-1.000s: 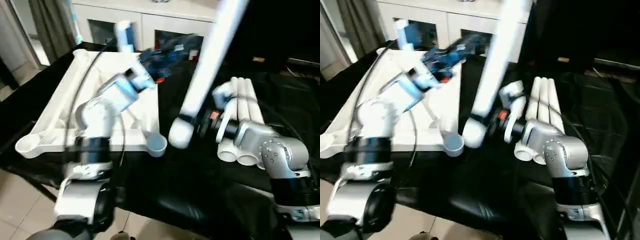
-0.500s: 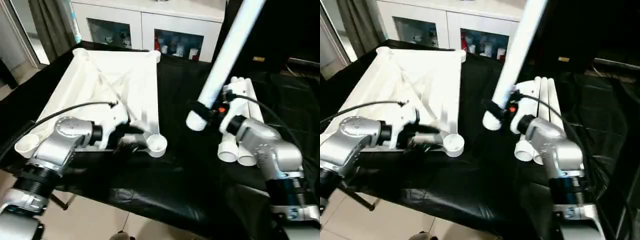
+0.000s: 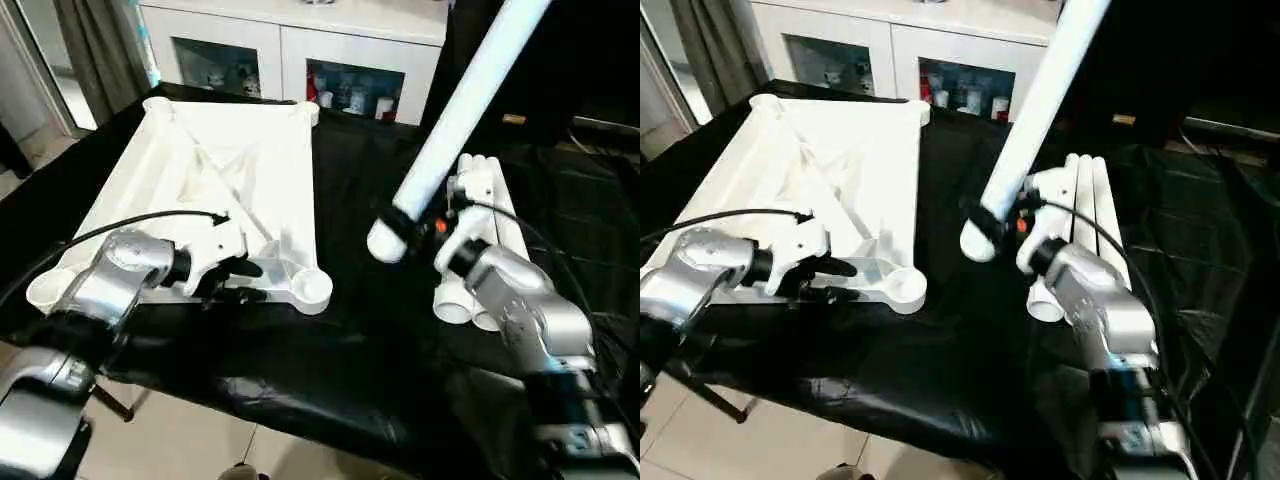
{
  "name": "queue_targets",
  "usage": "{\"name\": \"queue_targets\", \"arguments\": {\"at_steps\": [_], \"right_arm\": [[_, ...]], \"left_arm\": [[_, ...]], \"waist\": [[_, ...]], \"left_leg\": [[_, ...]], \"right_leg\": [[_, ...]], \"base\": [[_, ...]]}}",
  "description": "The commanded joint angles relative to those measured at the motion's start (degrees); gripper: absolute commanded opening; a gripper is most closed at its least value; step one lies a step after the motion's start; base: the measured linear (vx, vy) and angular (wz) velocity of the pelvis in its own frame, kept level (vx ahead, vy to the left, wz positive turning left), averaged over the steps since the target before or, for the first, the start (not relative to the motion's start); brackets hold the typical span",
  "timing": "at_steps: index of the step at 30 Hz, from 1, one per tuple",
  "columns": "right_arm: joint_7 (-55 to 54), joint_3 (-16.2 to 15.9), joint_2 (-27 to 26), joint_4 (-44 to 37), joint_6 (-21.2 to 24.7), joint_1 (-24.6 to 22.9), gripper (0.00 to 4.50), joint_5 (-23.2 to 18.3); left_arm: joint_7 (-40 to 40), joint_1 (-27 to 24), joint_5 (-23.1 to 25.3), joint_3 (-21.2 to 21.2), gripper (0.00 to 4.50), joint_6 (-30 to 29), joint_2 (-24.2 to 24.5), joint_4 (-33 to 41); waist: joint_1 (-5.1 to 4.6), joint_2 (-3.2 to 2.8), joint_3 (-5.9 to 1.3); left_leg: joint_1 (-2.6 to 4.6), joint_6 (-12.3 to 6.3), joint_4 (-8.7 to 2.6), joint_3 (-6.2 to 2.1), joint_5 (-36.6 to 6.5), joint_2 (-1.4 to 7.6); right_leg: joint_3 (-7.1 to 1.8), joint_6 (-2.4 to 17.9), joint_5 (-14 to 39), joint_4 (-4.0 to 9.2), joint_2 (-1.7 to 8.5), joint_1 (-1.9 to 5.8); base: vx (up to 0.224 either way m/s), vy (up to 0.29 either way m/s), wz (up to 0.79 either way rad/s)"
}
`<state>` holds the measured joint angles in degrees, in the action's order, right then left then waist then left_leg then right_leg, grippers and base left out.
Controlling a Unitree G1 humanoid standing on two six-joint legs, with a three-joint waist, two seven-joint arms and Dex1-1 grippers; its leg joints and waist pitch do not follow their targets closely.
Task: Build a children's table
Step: Insert table leg to table base
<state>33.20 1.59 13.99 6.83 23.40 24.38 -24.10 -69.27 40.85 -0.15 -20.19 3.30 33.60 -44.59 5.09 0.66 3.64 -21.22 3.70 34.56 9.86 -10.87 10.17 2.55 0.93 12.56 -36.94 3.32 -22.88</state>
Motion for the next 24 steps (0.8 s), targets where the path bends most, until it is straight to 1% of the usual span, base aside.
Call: {"name": "queue_targets", "arguments": {"at_steps": [1,2,3,4,6,7,8,9,11,13,15,16,17,19,20,22,24], "right_arm": [[1.0,0.1,0.7,-2.2,0.7,-0.3,1.90,-0.6],[1.1,0.1,0.7,-2.3,0.8,-0.4,1.90,-0.7],[1.4,0.2,0.9,-3.0,1.5,-0.9,1.90,-1.3],[1.5,0.2,1.0,-3.2,1.7,-1.0,1.90,-1.4],[1.4,0.2,1.1,-3.4,1.7,-1.2,1.90,-1.4],[1.4,0.2,1.1,-3.4,1.7,-1.2,1.90,-1.4],[1.5,0.1,1.2,-3.9,2.0,-1.5,1.90,-1.5],[1.6,0.1,1.3,-4.1,2.1,-1.7,1.90,-1.4],[1.9,0.0,1.4,-4.4,2.2,-1.8,1.90,-1.4],[2.0,-0.1,1.4,-4.6,2.3,-2.0,1.90,-1.4],[2.2,-0.2,1.4,-4.6,2.3,-2.0,1.90,-1.3],[2.3,-0.2,1.4,-4.6,2.5,-1.9,1.90,-1.4],[2.4,-0.3,1.5,-4.7,2.7,-1.9,1.90,-1.5],[2.7,-0.4,1.6,-4.9,3.1,-1.8,1.90,-1.7],[2.9,-0.5,1.7,-4.9,3.4,-1.8,1.90,-1.8],[3.2,-0.6,1.8,-4.9,3.6,-1.8,1.90,-2.0],[3.9,-1.0,2.2,-4.9,4.1,-1.7,1.90,-1.8]], "left_arm": [[-0.9,1.3,1.3,-0.5,1.65,1.7,-0.3,-2.3],[-0.9,1.4,1.3,-0.5,1.63,1.8,-0.4,-2.6],[-1.2,2.0,1.6,-0.4,1.45,2.4,-0.6,-4.1],[-1.6,2.3,1.7,-0.5,1.45,2.5,-0.7,-4.8],[-2.1,2.7,1.9,-0.7,1.22,2.7,-0.7,-5.5],[-2.1,2.7,1.9,-0.7,1.22,2.7,-0.7,-5.5],[-2.3,3.1,2.6,-1.2,1.19,3.1,-0.6,-6.2],[-2.5,3.5,3.0,-1.3,1.09,3.4,-0.6,-6.8],[-2.8,4.0,3.2,-1.2,0.82,3.6,-0.7,-7.5],[-3.4,4.3,3.0,-0.7,0.74,3.8,-0.8,-8.2],[-4.1,4.4,2.6,-0.2,0.49,4.0,-1.0,-8.8],[-4.5,4.4,2.3,0.2,0.49,4.1,-1.2,-9.2],[-5.0,4.4,1.9,0.7,0.39,4.2,-1.4,-9.5],[-5.7,4.5,1.2,1.6,0.34,4.1,-1.8,-10.0],[-6.0,4.5,0.9,1.8,0.23,4.1,-1.9,-10.1],[-6.4,4.5,0.7,2.0,0.07,4.2,-2.0,-10.1],[-6.8,4.6,0.2,2.4,0.02,3.9,-2.3,-10.1]], "waist": [[0.03,-0.14,-4.42],[-0.10,-0.59,-4.40],[-0.10,-0.41,-4.45],[-0.11,-0.38,-4.42],[-0.06,-0.45,-4.45],[-0.02,-0.44,-4.48],[0.01,-1.18,-4.46],[-0.13,-0.78,-4.44],[-0.07,-0.82,-4.46],[-0.05,-0.71,-4.48],[-0.06,-0.75,-4.43],[-0.05,-0.69,-4.42],[-0.05,-0.73,-4.42],[-0.06,-0.67,-4.49],[-0.11,-0.53,-4.58],[-0.07,-0.55,-4.61],[-0.10,-0.52,-4.59]], "left_leg": [[0.64,-0.27,-3.68,-0.60,-4.3,2.40],[0.69,0.08,-3.71,-0.65,-4.9,2.48],[0.69,0.16,-3.69,-0.67,-5.1,2.48],[0.66,0.07,-3.68,-0.66,-5.1,2.43],[0.84,0.07,-3.73,-0.69,-5.2,2.62],[0.81,0.07,-3.68,-0.67,-5.1,2.58],[0.88,0.21,-3.68,-0.77,-5.2,2.63],[0.84,0.33,-3.70,-0.71,-5.7,2.62],[0.81,0.42,-3.70,-0.73,-5.8,2.57],[0.79,0.44,-3.70,-0.75,-5.9,2.58],[0.83,0.50,-3.73,-0.75,-6.2,2.64],[0.87,0.50,-3.75,-0.76,-6.3,2.67],[0.87,0.48,-3.75,-0.75,-6.3,2.64],[0.73,0.31,-3.75,-0.82,-5.4,2.63],[0.73,0.14,-3.70,-0.78,-4.7,2.64],[0.69,-0.39,-3.56,-0.72,-4.2,2.56],[0.62,-0.82,-3.57,-0.73,-4.3,2.56]], "right_leg": [[-2.96,12.4,-1.9,3.83,4.73,3.67],[-2.98,12.5,-1.5,3.95,4.75,3.59],[-3.01,12.7,-1.7,3.88,4.77,3.70],[-3.00,12.7,-1.7,3.88,4.72,3.72],[-2.98,13.0,-1.8,3.85,4.81,3.54],[-2.99,13.2,-2.0,3.82,4.82,3.58],[-2.97,13.5,-2.3,3.76,4.79,3.44],[-2.99,13.6,-2.5,3.85,4.72,3.52],[-3.00,13.7,-2.5,3.87,4.81,3.65],[-2.98,13.9,-2.5,3.82,4.84,3.72],[-2.97,14.0,-2.2,3.86,4.84,3.65],[-2.97,14.1,-1.8,3.86,4.87,3.64],[-2.97,14.1,-1.8,3.89,4.84,3.62],[-2.98,14.2,-3.1,3.73,4.87,3.80],[-2.94,14.5,-4.5,3.58,4.82,3.85],[-2.96,14.9,-5.9,3.50,4.90,3.87],[-2.93,14.9,-5.8,3.53,4.93,3.95]], "base": [[0.000,0.000,0.00],[0.000,0.000,0.00],[0.000,0.000,0.00],[0.000,0.000,0.00],[0.000,0.000,0.00],[0.000,0.000,0.00],[0.000,0.000,0.00],[0.000,0.000,0.00],[0.000,0.000,0.00],[0.000,0.000,0.00],[0.000,0.000,0.00],[0.000,0.000,0.00],[0.000,0.000,0.00],[0.000,0.000,0.00],[0.000,0.000,0.00],[0.000,0.000,0.00],[0.000,0.000,0.00]]}}
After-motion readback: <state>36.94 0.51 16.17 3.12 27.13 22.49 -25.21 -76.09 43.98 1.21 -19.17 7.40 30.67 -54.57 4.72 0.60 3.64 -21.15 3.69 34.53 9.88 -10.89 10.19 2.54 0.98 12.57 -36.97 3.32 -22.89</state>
